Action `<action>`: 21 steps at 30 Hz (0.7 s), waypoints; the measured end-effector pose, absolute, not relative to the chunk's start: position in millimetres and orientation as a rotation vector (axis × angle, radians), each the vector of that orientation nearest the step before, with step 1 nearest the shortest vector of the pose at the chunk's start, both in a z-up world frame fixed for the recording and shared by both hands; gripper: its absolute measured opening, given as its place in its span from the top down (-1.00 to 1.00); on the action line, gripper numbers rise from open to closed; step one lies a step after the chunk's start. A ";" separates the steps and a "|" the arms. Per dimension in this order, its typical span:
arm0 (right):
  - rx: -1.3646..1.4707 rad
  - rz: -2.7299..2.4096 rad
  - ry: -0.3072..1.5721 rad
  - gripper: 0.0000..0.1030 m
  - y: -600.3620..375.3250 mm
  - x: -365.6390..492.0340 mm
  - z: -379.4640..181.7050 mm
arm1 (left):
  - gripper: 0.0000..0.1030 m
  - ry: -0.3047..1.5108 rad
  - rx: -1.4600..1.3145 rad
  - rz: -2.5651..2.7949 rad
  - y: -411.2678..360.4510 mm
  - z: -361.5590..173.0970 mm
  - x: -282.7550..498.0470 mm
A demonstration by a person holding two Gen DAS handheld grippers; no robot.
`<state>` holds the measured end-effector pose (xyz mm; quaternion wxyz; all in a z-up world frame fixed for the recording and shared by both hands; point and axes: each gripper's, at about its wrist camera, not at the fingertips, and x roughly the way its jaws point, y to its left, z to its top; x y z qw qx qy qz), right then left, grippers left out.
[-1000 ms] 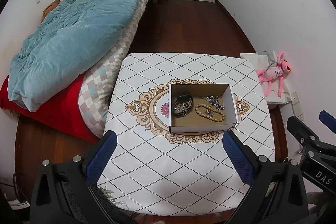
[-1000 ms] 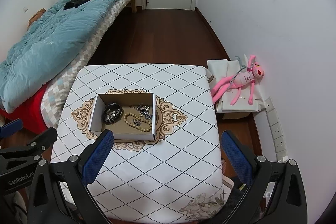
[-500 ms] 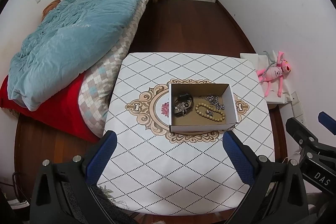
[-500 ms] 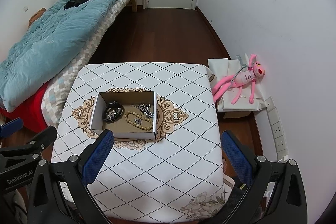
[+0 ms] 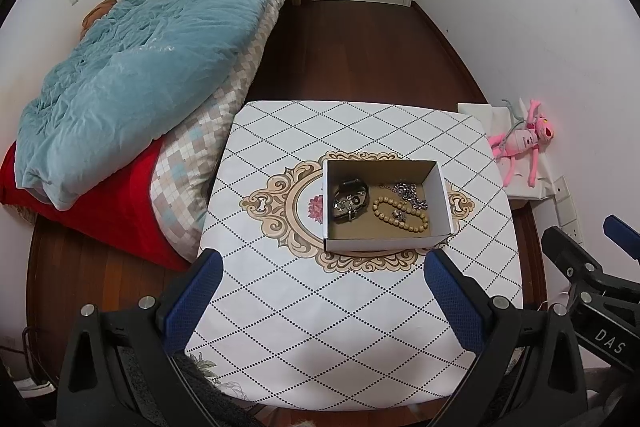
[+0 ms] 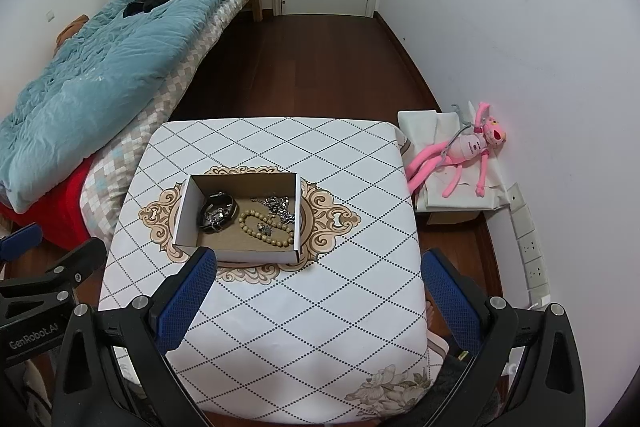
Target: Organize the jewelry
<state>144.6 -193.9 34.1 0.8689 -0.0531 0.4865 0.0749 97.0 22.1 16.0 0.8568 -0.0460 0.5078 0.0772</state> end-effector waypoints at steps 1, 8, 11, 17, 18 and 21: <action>-0.111 0.158 1.019 -1.00 -193.9 144.5 34.1 | -0.99 1.067 -0.097 0.162 22.1 15.5 96.9; -0.113 0.157 1.022 -1.00 -195.2 145.5 33.9 | -0.99 1.069 -0.102 0.163 23.2 13.8 95.3; -0.115 0.159 1.027 -1.00 -195.1 145.2 32.7 | -0.99 1.067 -0.103 0.163 23.9 13.5 95.3; -0.114 0.164 1.032 -1.00 -194.8 147.1 31.3 | -0.99 1.068 -0.105 0.163 25.3 12.9 94.9; -0.116 0.164 1.032 -1.00 -194.6 147.1 31.3 | -0.99 1.069 -0.106 0.163 25.5 12.5 94.8; -0.115 0.163 1.031 -1.00 -195.5 147.6 31.5 | -0.99 1.069 -0.105 0.163 26.2 12.3 94.6</action>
